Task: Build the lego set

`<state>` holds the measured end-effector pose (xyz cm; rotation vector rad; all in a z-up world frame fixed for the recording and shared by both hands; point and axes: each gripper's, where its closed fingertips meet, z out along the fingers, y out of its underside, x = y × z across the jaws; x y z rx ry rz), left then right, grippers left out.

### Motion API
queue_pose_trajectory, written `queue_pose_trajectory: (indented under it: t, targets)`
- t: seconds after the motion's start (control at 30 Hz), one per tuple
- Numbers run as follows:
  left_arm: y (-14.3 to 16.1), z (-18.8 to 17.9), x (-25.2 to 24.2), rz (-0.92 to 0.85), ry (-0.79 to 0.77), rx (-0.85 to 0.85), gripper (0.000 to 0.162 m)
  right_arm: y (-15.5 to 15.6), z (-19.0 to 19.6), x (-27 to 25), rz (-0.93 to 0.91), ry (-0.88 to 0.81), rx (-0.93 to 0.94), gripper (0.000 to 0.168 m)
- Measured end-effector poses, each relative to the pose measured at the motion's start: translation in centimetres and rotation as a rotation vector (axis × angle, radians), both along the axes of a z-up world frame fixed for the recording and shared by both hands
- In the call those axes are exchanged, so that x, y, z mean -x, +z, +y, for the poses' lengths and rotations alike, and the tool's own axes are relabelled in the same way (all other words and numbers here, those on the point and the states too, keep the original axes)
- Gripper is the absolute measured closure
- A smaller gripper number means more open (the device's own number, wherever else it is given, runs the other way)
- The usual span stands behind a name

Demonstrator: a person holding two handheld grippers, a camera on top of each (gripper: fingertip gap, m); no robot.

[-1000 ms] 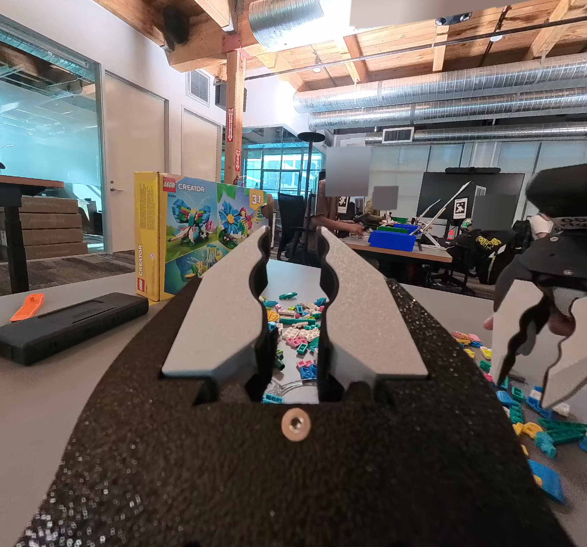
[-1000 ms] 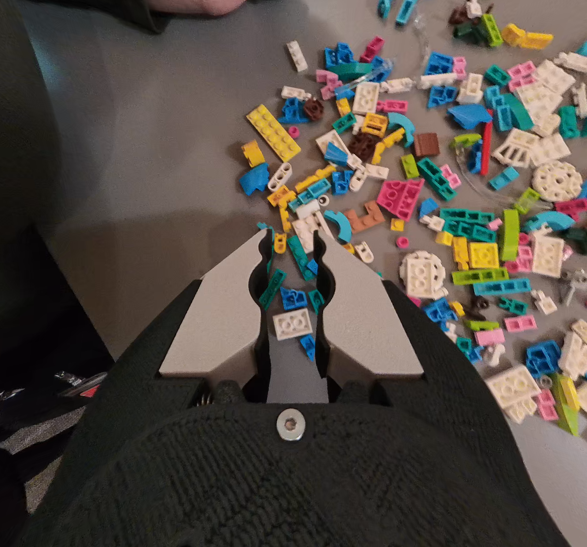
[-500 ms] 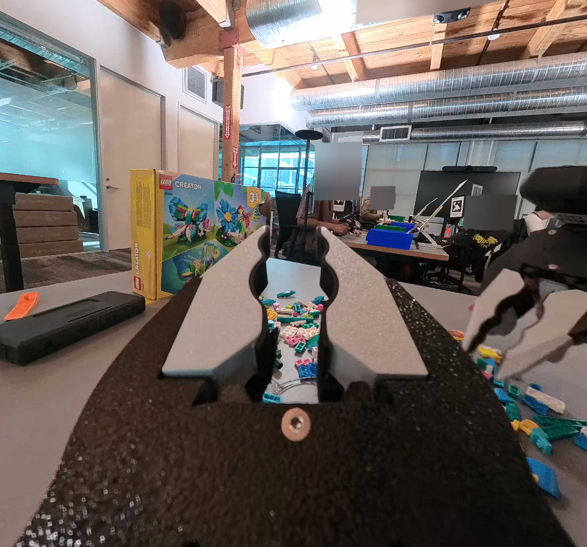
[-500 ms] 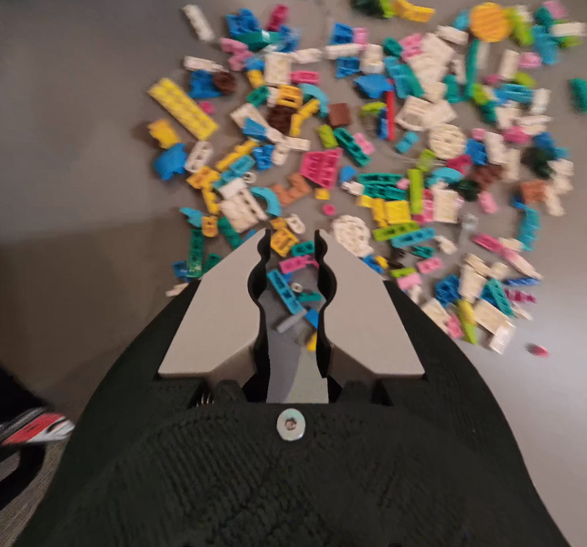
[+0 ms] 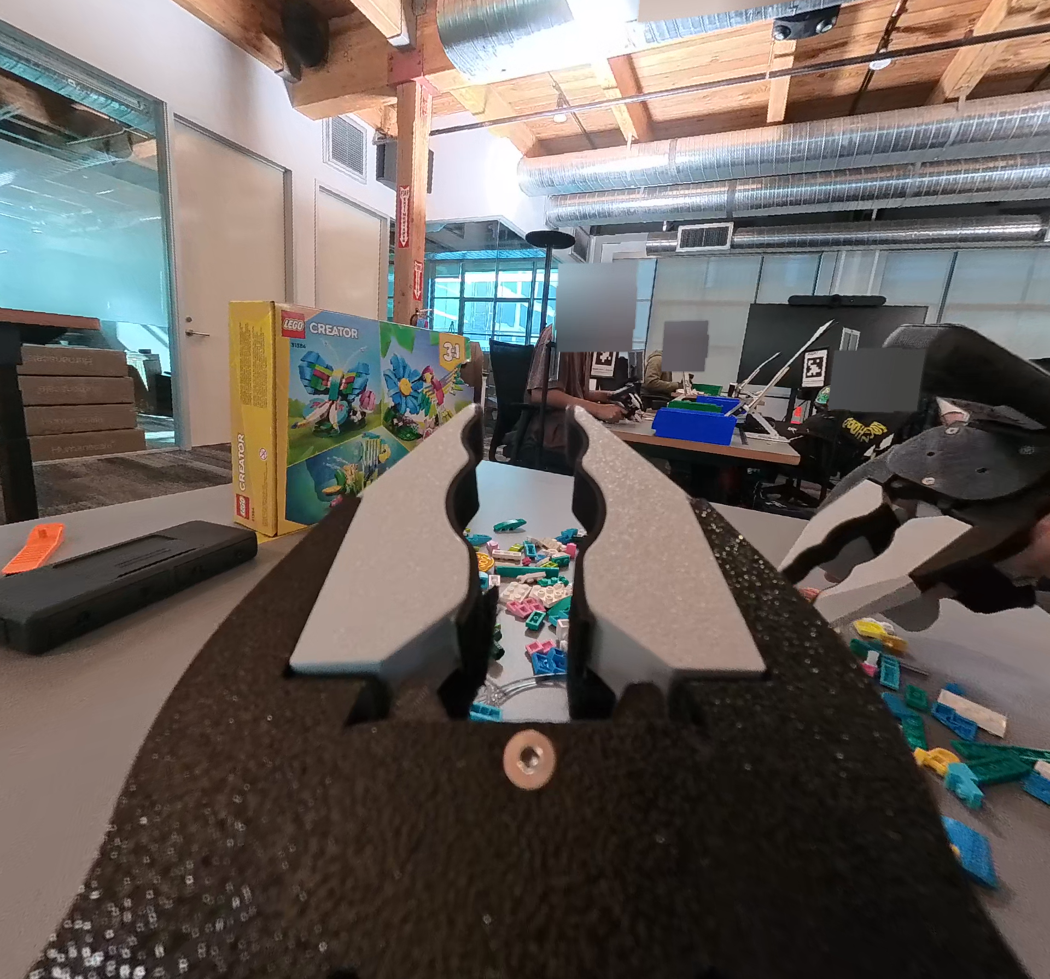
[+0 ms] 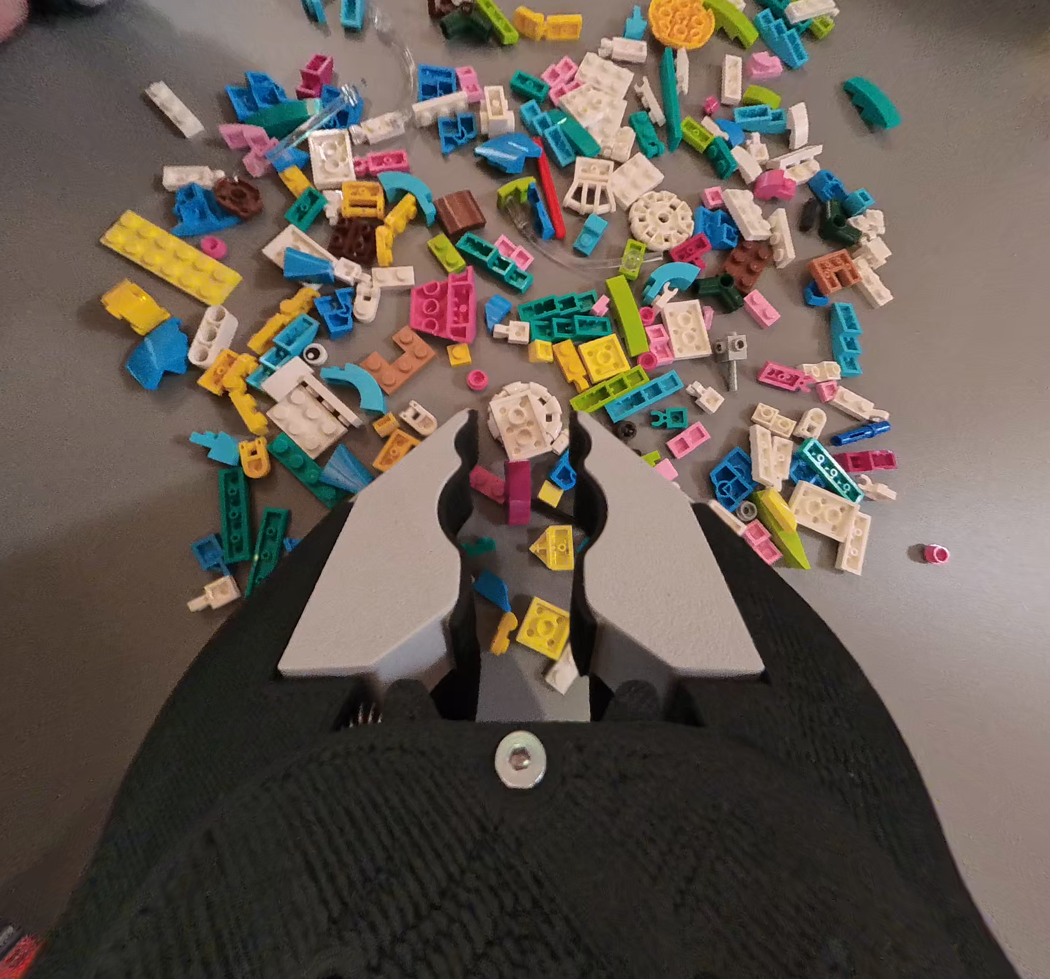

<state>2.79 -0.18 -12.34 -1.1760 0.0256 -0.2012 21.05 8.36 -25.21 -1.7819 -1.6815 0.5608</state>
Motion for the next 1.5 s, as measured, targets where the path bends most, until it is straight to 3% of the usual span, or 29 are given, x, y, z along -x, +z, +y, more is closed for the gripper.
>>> queue_pose_trajectory:
  t: [0.33,0.97,1.13,1.23,1.33,1.5]
  targets:
    - [0.0,0.0,0.0,0.001,-0.002,0.001,0.137,-1.2,0.0,0.0,-0.033,-0.001,0.017,0.151]
    - [0.0,0.1,-0.1,0.002,-0.006,0.002,0.137,-0.7,-2.4,1.0,-0.003,0.129,0.032,0.152]
    - [-0.1,0.1,-0.2,0.001,-0.015,0.006,0.137,-0.4,-1.5,1.3,0.025,0.071,0.025,0.127]
    - [-0.1,0.1,-0.2,0.002,-0.013,0.004,0.137,1.4,0.9,1.5,0.115,-0.02,-0.089,0.119]
    - [-0.1,0.1,-0.2,0.001,-0.013,0.004,0.137,5.3,5.5,0.3,0.295,-0.208,-0.34,0.119]
    - [-0.1,0.1,-0.3,0.004,-0.014,0.007,0.137,10.0,10.1,-5.3,0.555,-0.56,-0.711,0.132]
